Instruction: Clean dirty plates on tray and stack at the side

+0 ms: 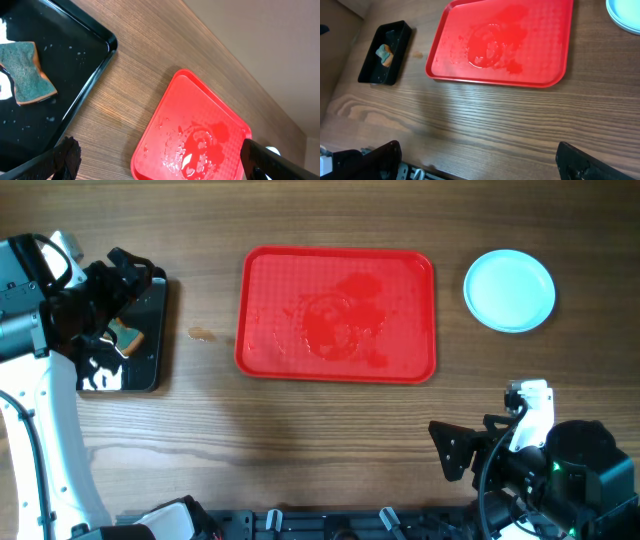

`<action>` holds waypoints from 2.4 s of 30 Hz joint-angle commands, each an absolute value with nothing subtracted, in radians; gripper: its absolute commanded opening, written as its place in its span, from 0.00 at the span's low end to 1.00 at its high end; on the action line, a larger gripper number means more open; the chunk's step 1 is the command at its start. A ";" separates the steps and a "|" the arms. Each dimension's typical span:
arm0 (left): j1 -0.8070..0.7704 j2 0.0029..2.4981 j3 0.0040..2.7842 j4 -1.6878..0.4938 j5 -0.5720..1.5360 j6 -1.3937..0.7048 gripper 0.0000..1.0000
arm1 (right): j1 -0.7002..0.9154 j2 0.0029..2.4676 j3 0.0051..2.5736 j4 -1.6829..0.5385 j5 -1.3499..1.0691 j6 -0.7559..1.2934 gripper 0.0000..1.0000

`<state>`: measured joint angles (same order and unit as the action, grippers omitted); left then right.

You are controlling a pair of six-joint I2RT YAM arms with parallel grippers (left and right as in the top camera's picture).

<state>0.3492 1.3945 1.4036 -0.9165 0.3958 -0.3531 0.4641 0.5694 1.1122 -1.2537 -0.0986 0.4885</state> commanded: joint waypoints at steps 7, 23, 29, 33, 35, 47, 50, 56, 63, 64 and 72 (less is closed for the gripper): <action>0.351 1.390 1.405 -0.915 0.422 -0.348 1.00 | 0.468 0.566 1.108 -1.254 -0.074 0.474 1.00; 0.351 1.390 1.405 -0.915 0.422 -0.348 1.00 | 0.305 0.472 1.094 -1.271 0.025 0.438 1.00; 0.351 1.390 1.405 -0.915 0.422 -0.348 1.00 | 0.182 0.302 0.946 -0.966 0.030 0.329 1.00; 0.351 1.390 1.405 -0.915 0.422 -0.348 1.00 | 0.118 0.193 0.772 -0.763 0.002 0.317 1.00; 0.351 1.390 1.405 -0.915 0.422 -0.348 1.00 | 0.089 0.142 0.638 -0.623 -0.043 0.318 1.00; 0.351 1.390 1.405 -0.915 0.422 -0.348 1.00 | 0.072 0.004 0.189 -0.069 -0.153 0.346 1.00; 0.351 1.390 1.405 -0.915 0.422 -0.348 1.00 | 0.071 0.003 0.147 -0.025 -0.121 0.341 1.00; 0.351 1.390 1.405 -0.915 0.422 -0.348 1.00 | 0.071 0.003 0.089 0.017 -0.049 0.339 1.00; 0.351 1.390 1.405 -0.915 0.422 -0.348 1.00 | 0.071 0.003 0.004 0.067 -0.040 0.302 1.00; 0.351 1.390 1.405 -0.915 0.422 -0.348 1.00 | 0.071 0.003 0.005 0.063 -0.044 0.284 1.00; 0.351 1.390 1.405 -0.915 0.422 -0.348 1.00 | 0.071 0.003 0.005 0.001 -0.052 0.139 1.00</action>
<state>0.3492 1.3949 1.4036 -0.9169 0.4099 -0.3534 0.0765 0.0189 0.0071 0.0154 -0.0616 0.2306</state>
